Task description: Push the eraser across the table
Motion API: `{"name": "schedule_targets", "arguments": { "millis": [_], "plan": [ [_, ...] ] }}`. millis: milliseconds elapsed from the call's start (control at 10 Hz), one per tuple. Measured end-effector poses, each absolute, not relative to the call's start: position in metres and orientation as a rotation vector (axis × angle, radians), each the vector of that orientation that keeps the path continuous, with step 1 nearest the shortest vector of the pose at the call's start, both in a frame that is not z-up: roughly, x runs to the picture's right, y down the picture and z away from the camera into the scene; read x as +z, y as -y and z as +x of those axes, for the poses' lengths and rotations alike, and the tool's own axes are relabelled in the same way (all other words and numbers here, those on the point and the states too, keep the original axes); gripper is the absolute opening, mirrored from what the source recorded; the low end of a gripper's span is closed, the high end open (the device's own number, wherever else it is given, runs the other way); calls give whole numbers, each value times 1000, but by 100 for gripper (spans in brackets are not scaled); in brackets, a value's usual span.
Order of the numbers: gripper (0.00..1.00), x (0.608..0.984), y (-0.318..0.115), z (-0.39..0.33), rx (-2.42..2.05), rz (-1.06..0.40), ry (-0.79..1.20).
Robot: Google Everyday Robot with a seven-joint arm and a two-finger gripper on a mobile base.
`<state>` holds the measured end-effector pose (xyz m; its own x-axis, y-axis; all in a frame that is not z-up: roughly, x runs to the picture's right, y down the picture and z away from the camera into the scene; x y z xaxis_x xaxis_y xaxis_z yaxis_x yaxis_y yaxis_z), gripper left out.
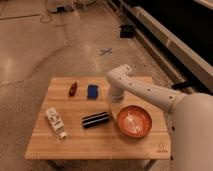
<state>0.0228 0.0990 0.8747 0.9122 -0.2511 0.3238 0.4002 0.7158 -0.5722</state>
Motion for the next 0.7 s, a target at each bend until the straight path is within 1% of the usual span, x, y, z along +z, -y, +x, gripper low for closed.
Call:
{"name": "schedule_targets", "arguments": {
  "millis": [200, 500, 600, 700],
  "plan": [
    [80, 880, -91, 4, -381, -672, 250],
    [79, 884, -90, -3, -397, -669, 267],
    [73, 889, -94, -4, -400, -670, 269],
    [64, 893, -98, -2, -400, -671, 270]
  ]
}}
